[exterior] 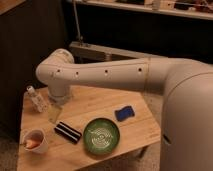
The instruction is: Pick up the ceramic cup
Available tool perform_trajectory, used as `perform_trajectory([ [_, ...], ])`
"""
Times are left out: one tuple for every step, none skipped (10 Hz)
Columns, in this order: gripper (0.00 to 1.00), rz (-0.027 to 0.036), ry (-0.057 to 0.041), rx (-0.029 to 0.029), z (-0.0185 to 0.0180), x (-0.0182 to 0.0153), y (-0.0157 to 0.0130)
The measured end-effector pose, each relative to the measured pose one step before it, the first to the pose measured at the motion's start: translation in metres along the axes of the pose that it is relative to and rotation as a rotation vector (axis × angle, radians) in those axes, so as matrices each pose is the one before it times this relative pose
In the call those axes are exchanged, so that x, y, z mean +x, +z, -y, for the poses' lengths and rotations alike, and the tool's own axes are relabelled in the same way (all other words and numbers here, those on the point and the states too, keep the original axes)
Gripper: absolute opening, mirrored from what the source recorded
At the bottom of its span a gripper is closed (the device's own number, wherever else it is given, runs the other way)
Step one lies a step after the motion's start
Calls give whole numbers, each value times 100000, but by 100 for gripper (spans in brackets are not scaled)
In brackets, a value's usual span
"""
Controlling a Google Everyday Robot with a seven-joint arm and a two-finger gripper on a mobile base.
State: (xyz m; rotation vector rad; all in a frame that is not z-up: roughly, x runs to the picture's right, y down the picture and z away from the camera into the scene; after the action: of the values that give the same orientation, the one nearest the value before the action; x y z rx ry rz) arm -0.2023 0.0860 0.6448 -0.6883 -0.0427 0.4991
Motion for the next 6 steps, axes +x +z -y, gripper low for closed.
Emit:
perform_trajectory([
  [80,1474,960,-2298,-1151,-362,628],
  [80,1815,1922,-2956,-1355,-652,1040],
  [80,403,2016,-1326,-660,-466,693],
  [80,-612,1761,-1123,-684,-571,716],
  [80,-1291,1755,213,-780,-578,885],
  [80,-1318,1222,513,-301,-32,747],
])
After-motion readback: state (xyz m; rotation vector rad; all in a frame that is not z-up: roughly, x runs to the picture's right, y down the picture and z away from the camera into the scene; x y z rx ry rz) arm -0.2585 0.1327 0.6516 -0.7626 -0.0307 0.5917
